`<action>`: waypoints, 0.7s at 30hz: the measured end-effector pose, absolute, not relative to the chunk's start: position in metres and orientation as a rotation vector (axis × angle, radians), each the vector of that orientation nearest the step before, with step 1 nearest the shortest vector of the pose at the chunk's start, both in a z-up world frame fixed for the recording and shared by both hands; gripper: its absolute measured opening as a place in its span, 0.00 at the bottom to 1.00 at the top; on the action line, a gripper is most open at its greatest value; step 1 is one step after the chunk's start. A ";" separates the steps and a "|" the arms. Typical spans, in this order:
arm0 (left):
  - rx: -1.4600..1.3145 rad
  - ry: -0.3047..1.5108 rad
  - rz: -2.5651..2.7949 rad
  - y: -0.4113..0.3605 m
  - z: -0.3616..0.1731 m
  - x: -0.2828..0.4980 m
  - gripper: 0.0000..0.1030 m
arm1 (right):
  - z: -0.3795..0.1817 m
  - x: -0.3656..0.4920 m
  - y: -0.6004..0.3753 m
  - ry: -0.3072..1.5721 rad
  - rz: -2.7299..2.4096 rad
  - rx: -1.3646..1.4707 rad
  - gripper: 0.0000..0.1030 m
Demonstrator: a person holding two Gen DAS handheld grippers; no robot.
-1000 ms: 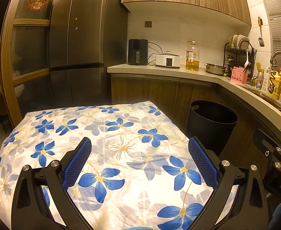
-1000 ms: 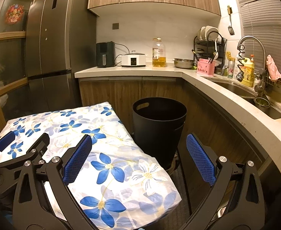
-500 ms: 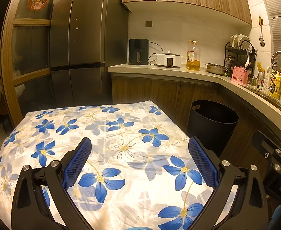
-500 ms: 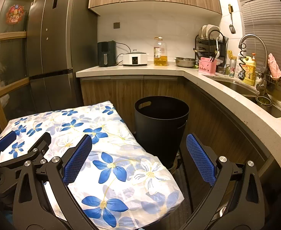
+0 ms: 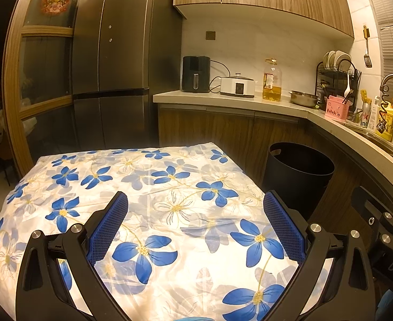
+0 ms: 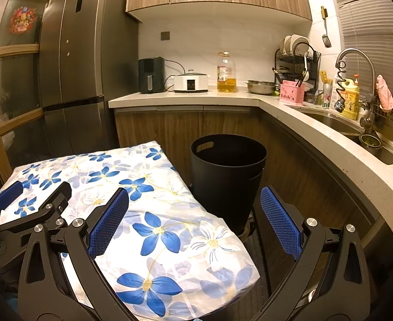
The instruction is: Collect trash
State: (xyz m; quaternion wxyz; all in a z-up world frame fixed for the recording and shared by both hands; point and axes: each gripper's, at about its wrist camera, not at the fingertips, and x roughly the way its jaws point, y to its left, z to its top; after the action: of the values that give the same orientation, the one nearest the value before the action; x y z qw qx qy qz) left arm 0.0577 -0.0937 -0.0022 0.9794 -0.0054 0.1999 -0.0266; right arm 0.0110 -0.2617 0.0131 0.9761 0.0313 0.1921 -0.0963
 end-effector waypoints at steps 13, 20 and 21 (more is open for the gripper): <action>-0.011 0.405 -0.051 -0.093 -0.002 0.058 0.94 | 0.013 0.010 -0.260 0.384 -0.187 0.066 0.95; -0.012 0.404 -0.051 -0.092 -0.002 0.057 0.94 | 0.012 0.010 -0.259 0.388 -0.185 0.067 0.95; -0.013 0.404 -0.051 -0.092 -0.002 0.057 0.94 | 0.012 0.010 -0.259 0.388 -0.186 0.067 0.95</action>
State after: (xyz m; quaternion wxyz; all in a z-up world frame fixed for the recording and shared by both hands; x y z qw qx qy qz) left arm 0.0571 -0.0921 -0.0021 0.9794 -0.0063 0.2004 -0.0252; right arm 0.0097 -0.2587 0.0124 0.9764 0.0334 0.1925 -0.0921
